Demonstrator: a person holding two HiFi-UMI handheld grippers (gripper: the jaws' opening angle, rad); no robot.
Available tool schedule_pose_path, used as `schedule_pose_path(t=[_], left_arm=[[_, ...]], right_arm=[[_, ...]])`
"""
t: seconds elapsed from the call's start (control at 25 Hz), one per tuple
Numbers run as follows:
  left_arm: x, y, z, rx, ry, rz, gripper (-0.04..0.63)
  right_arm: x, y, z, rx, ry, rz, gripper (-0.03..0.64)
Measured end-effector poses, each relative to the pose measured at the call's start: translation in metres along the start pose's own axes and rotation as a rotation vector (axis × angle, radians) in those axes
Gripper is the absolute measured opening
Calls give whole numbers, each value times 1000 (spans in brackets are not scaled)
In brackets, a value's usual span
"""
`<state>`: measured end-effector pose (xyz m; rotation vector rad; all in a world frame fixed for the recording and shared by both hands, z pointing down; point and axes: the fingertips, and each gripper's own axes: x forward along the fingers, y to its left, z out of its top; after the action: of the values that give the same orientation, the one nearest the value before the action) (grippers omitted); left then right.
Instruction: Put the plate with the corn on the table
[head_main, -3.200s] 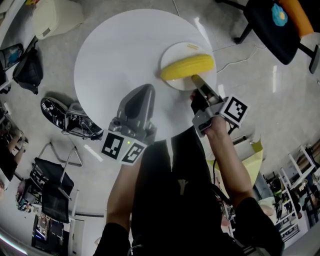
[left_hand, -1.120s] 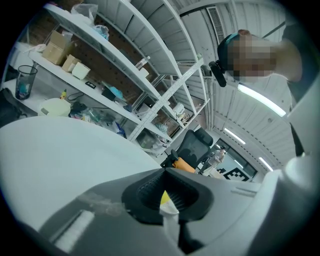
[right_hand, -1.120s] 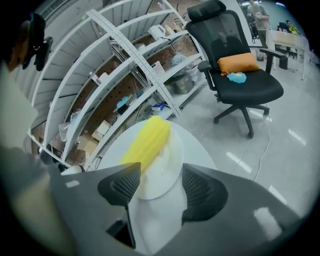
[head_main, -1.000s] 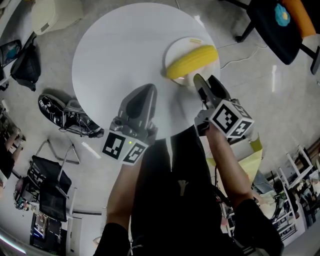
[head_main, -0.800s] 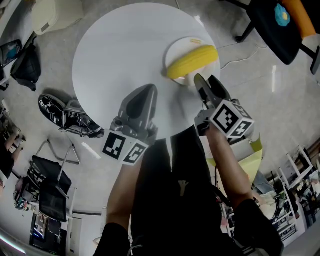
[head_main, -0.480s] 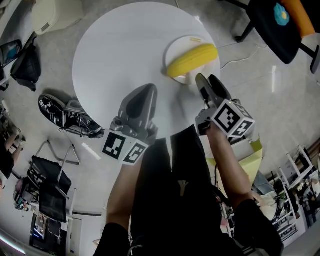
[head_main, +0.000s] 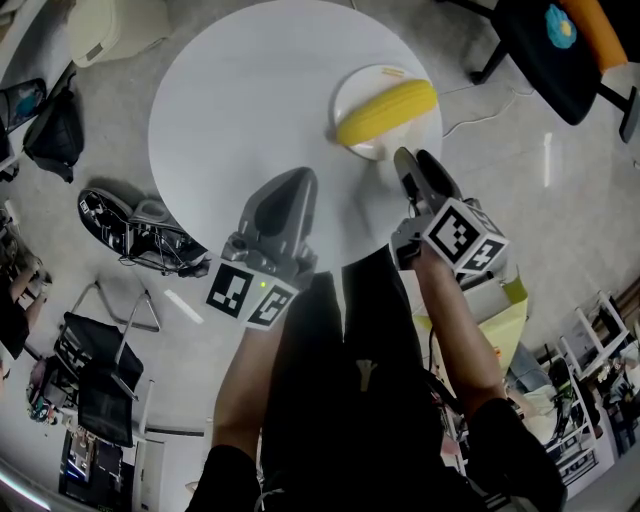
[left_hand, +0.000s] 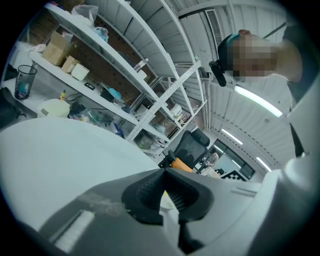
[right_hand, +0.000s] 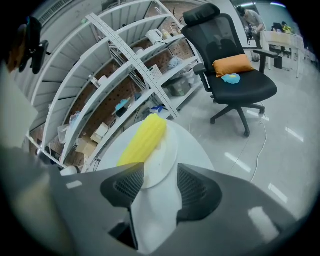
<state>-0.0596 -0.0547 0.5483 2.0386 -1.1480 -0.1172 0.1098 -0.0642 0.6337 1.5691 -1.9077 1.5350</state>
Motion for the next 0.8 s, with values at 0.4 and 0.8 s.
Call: schedule_pose_path(t=[0.4, 0.8], left_arm=[[-17, -9, 1, 23, -10, -15, 3], [-35, -33, 3, 40, -31, -42, 3]], right_arm=[[-17, 1, -7, -68, -31, -66, 11], [-44, 25, -4, -122, -76, -22, 9]])
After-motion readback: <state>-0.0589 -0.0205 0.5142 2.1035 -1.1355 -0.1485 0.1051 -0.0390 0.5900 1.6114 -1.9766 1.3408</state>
